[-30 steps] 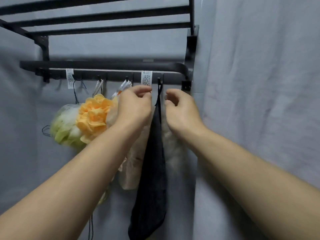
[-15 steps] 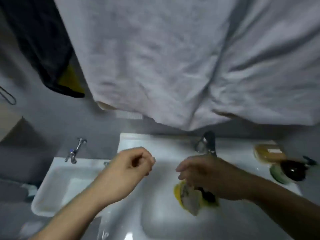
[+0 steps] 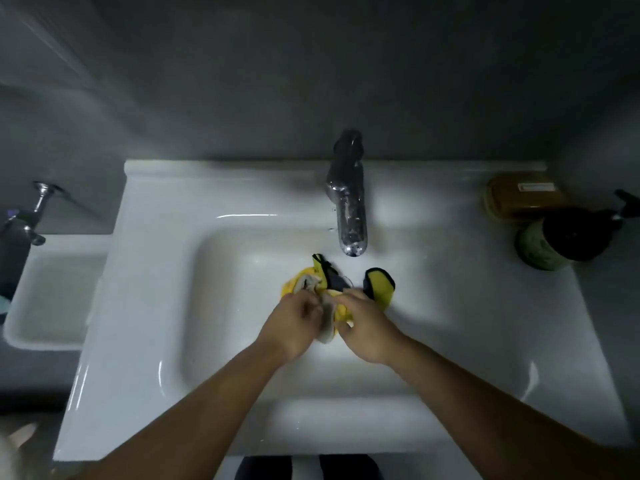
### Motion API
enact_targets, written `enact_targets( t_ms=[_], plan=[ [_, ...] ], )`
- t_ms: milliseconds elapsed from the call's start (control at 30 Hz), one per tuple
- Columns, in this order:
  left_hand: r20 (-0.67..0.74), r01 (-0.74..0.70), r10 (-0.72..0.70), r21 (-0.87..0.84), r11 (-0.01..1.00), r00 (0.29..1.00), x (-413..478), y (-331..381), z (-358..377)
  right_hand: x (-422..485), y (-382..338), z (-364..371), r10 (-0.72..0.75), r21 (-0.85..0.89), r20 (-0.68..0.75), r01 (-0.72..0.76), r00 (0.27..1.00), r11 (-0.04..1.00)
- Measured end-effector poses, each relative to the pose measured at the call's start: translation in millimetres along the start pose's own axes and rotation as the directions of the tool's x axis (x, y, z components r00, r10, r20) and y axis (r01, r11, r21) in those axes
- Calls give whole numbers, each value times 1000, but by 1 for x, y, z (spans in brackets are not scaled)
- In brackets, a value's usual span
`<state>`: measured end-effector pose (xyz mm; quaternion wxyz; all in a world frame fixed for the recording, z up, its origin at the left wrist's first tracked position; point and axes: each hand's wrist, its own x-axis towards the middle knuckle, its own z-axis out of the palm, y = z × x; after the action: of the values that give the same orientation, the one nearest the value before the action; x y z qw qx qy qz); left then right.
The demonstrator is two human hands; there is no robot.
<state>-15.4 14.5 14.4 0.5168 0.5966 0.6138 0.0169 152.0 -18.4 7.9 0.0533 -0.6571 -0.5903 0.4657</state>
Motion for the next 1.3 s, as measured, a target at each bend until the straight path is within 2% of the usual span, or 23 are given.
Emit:
enact_targets(
  t_ms=[100, 200, 333, 433, 533, 600, 667, 700, 767, 833, 900, 967, 1100, 1167, 1300],
  plan=[
    [-66, 45, -43, 26, 999, 997, 7, -8, 12, 9, 6, 14, -98, -21, -5, 98, 995, 995],
    [-85, 76, -79, -44, 996, 993, 9, -12, 13, 18, 8, 31, -165, -113, -24, 161, 986, 980],
    [-105, 62, -91, -247, 967, 990, 13, -20, 15, 35, 9, 52, -119, -350, -75, 86, 990, 933],
    [-144, 70, -132, -373, 925, 981, 18, -28, 17, 47, 9, 65, -228, -475, -244, 89, 942, 875],
    [-211, 67, -163, -399, 915, 964, 23, -37, 17, 45, 13, 66, -290, -304, -320, 192, 902, 933],
    [-211, 98, -198, -405, 909, 957, 23, -42, 17, 33, 13, 62, -280, -92, -349, 264, 894, 960],
    [-193, 136, -254, -477, 868, 948, 18, -39, 14, 16, 6, 56, -193, 191, -379, 281, 905, 941],
    [-174, 132, -260, -530, 837, 950, 15, -36, 11, 6, -1, 52, -116, 352, -359, 250, 926, 902],
    [-109, 119, -237, -625, 771, 965, 5, -25, 7, -10, -13, 44, 2, 634, -276, 181, 961, 752],
    [-37, 99, -178, -714, 693, 983, -6, -11, 2, -20, -20, 35, 61, 763, -272, 176, 960, 622],
    [-4, 61, -99, -766, 640, 995, -15, 1, -1, -23, -29, 27, 116, 797, -281, 164, 953, 581],
    [-30, 18, -66, -777, 630, 997, -18, 9, 1, -21, -36, 24, 116, 757, -331, 190, 936, 625],
    [-246, -111, -97, -707, 698, 964, -16, 15, 10, -13, -44, 25, 26, 550, -526, 317, 850, 773],
    [-307, -152, -106, -705, 693, 946, -13, 15, 13, -12, -40, 36, -52, 440, -573, 361, 818, 822],
    [-360, -202, -72, -665, 719, 930, -18, 17, 17, -23, -36, 58, -124, 449, -487, 369, 865, 814]
  ],
)
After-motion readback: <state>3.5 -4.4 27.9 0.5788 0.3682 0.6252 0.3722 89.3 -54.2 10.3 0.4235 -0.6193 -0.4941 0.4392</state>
